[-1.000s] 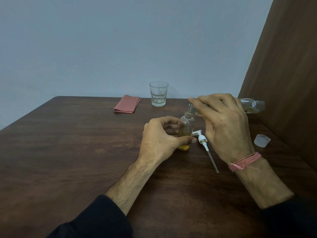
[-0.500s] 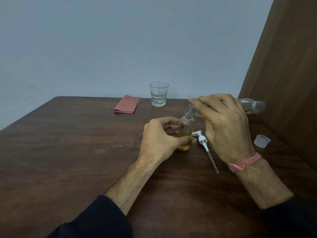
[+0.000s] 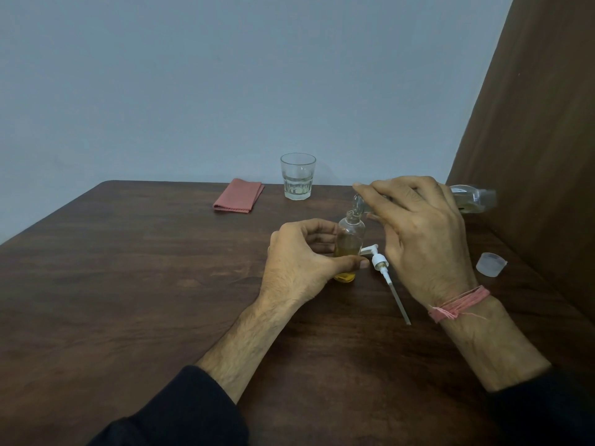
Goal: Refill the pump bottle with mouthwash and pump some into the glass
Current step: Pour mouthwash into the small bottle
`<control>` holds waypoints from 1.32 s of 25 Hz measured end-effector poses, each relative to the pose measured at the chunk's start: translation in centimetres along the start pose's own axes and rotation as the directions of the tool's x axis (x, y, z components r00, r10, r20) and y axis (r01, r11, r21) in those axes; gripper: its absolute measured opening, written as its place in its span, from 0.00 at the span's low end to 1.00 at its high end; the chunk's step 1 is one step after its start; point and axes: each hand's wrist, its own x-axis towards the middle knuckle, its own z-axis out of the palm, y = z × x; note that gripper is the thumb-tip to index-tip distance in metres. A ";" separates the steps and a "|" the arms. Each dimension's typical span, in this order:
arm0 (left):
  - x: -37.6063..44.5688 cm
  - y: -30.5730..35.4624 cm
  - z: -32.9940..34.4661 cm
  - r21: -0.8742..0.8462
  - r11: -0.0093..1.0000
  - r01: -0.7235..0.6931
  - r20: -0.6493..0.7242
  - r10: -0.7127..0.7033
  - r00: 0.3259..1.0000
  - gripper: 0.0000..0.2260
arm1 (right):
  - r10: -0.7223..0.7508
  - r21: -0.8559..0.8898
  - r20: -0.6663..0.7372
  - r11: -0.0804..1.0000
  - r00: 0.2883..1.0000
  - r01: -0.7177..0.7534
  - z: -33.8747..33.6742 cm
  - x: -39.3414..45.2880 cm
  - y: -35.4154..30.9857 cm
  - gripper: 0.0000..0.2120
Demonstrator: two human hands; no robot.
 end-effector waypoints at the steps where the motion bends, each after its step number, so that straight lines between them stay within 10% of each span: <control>1: 0.0 0.0 0.0 0.004 1.000 -0.001 -0.003 0.001 1.000 0.25 | 0.000 0.002 0.000 1.000 1.000 0.000 0.0 0.0 0.0 0.32; 33: -0.1 0.1 0.0 0.016 1.000 -0.005 0.001 0.005 1.000 0.24 | 0.002 -0.011 0.008 1.000 1.000 -0.002 -0.1 0.1 -0.1 0.31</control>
